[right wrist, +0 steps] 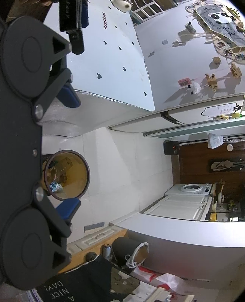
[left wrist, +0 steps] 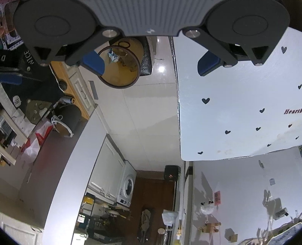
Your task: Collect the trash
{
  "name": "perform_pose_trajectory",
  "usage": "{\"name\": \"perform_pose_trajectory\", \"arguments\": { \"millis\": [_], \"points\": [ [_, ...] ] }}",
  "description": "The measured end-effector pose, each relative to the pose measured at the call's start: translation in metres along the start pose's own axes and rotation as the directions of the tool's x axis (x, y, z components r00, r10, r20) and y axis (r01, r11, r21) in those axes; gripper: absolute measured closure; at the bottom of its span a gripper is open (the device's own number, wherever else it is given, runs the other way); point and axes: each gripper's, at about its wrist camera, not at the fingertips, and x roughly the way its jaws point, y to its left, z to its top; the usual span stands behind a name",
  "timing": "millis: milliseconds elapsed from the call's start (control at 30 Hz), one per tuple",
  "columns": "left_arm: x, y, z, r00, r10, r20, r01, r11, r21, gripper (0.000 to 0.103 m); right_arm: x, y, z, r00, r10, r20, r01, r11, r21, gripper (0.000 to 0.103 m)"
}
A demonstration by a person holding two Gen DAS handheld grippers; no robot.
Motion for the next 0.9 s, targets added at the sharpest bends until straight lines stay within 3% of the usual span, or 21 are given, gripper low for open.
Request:
{"name": "perform_pose_trajectory", "arguments": {
  "millis": [533, 900],
  "points": [
    [-0.030, 0.001, -0.017, 0.997, 0.081, -0.002, -0.081, 0.996, -0.028, 0.000, -0.024, 0.012, -0.005, 1.000, 0.022, 0.012, -0.021, 0.997, -0.077, 0.000],
    [-0.045, 0.009, -0.022, 0.995, 0.095, 0.018, -0.094, 0.995, -0.042, 0.000, -0.039, 0.013, -0.008, 0.999, 0.017, 0.042, -0.013, 0.996, -0.092, 0.000]
  ]
}}
